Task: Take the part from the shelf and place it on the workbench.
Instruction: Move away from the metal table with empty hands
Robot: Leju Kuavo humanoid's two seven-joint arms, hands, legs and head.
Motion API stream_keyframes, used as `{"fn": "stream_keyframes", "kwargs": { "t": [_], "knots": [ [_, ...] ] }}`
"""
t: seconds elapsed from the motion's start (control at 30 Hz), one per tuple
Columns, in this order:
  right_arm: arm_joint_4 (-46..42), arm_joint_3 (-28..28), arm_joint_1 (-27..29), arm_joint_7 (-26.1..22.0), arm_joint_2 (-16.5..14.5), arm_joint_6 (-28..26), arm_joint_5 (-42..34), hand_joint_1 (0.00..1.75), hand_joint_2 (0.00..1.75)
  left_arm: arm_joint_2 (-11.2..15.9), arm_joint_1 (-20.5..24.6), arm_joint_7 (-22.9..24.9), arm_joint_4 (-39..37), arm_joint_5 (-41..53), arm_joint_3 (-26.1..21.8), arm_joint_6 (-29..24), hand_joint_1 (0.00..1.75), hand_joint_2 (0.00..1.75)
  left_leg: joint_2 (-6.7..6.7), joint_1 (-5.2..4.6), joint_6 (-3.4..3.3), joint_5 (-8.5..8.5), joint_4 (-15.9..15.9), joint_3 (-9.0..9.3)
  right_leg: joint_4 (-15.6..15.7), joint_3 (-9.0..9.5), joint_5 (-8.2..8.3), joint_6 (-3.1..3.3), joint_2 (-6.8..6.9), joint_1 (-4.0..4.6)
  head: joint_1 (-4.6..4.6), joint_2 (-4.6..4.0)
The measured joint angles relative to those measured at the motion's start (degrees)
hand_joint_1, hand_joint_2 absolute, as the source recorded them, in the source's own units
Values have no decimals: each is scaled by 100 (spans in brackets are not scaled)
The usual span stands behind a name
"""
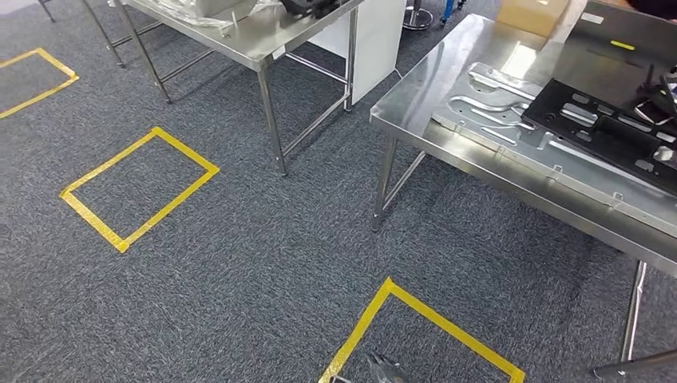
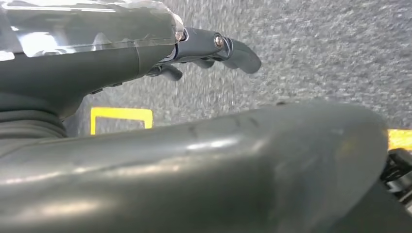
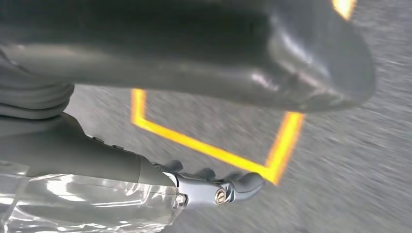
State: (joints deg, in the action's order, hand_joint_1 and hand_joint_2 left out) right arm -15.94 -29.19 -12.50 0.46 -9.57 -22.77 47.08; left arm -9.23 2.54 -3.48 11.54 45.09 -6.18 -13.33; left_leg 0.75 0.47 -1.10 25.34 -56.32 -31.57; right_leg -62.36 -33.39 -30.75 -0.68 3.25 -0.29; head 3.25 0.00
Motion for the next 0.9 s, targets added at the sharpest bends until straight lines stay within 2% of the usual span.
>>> {"fn": "stream_keyframes", "kwargs": {
  "t": [0.03,0.07,0.1,0.13,0.17,0.2,0.27,0.3,0.33,0.4,0.43,0.47,0.53,0.6,0.63,0.67,0.7,0.73,0.8,0.83,0.9],
  "knots": [
    [55,79,71,149,56,42,-48,0,0,0,4,-14,0,8,-1,7,0,0,-68,0,-19,-13,1,-18,-358,-155,-209,-14,-166,-13,-1,0],
    [109,157,153,281,120,74,-93,0,0,1,7,-31,0,11,-2,11,0,0,-149,-1,-30,-24,-4,-39,-743,-327,-391,-26,-252,-24,-1,0],
    [157,229,241,382,181,93,-139,0,0,2,3,-45,-1,11,-5,11,0,0,-236,-1,-31,-30,-13,-56,-1024,-454,-485,-38,-286,-34,-1,0],
    [205,302,329,468,247,104,-185,0,0,3,-6,-56,-1,7,-10,9,0,0,-325,0,-28,-33,-26,-69,-1125,-497,-469,-48,-300,-44,-1,0],
    [247,378,409,564,315,109,-245,0,0,5,-19,-63,-2,1,-20,4,0,0,-411,1,-20,-35,-42,-77,-991,-429,-339,-54,-312,-58,-1,0],
    [283,459,481,647,379,108,-308,0,0,7,-30,-69,-2,-4,-34,-1,0,0,-492,3,-6,-33,-61,-82,-663,-265,-140,-58,-352,-76,-1,0],
    [350,631,605,795,505,85,-416,0,0,8,-33,-78,-2,-11,-75,-10,0,0,-629,3,43,-19,-115,-107,77,93,157,-55,-614,-107,-1,0],
    [379,709,663,865,555,51,-448,0,0,9,-30,-80,-2,-14,-96,-12,0,0,-679,-2,76,-15,-138,-127,289,191,217,-42,-714,-115,-1,0],
    [404,780,715,932,597,7,-465,0,0,11,-31,-80,-2,-15,-116,-13,0,0,-726,-5,111,-14,-150,-149,373,228,220,-20,-774,-109,-1,0],
    [436,872,802,1071,663,-122,-418,0,0,15,-43,-73,-5,-19,-149,-17,0,0,-795,1,180,-22,-151,-177,383,231,239,54,-656,-94,-1,0],
    [447,894,835,1119,697,-205,-345,0,0,17,-51,-68,-7,-24,-168,-24,0,0,-719,3,207,7,-189,-200,396,236,250,96,-594,-90,-1,0],
    [457,899,869,1149,731,-326,-241,0,0,18,-54,-61,-8,-33,-191,-36,0,0,-581,3,230,98,-317,-258,409,236,261,141,-520,-89,-1,0],
    [476,890,931,1124,811,-631,-53,0,0,19,-44,-51,-9,-57,-242,-63,0,0,-250,2,259,460,-916,-522,421,229,267,202,-358,-70,0,0],
    [498,879,975,1060,896,-951,67,0,0,18,-35,-46,-9,-69,-282,-80,0,0,-145,10,278,802,-1650,-839,417,219,260,222,-173,-36,1,0],
    [505,872,977,1037,941,-1082,112,0,0,18,-40,-45,-9,-70,-296,-85,0,0,-130,12,278,843,-1820,-896,416,216,257,226,-84,-22,1,0],
    [509,863,964,1022,982,-1184,154,0,0,18,-49,-50,-9,-71,-312,-89,0,0,-113,11,265,771,-1754,-835,414,216,256,227,-6,-8,1,0],
    [510,851,939,1006,1021,-1258,194,0,0,17,-55,-59,-9,-71,-329,-92,0,0,-77,6,238,616,-1471,-661,414,220,254,226,66,5,1,0],
    [510,840,906,994,1051,-1302,232,0,0,16,-54,-73,-9,-72,-349,-95,0,0,42,-13,192,440,-1051,-416,414,230,251,223,131,17,1,0],
    [510,814,854,978,1091,-1336,319,0,0,5,-26,-109,-9,-72,-381,-99,0,0,298,-83,103,241,-355,-39,406,246,236,189,261,48,1,0],
    [510,794,831,974,1104,-1336,363,0,0,-4,-16,-125,-9,-71,-389,-103,0,0,373,-114,70,220,-200,31,403,254,228,163,322,56,0,0],
    [509,735,785,967,1120,-1319,439,0,0,-20,-19,-153,-9,-70,-400,-112,0,0,265,-129,27,200,-139,26,413,281,222,105,444,60,-1,0]
  ]
}}
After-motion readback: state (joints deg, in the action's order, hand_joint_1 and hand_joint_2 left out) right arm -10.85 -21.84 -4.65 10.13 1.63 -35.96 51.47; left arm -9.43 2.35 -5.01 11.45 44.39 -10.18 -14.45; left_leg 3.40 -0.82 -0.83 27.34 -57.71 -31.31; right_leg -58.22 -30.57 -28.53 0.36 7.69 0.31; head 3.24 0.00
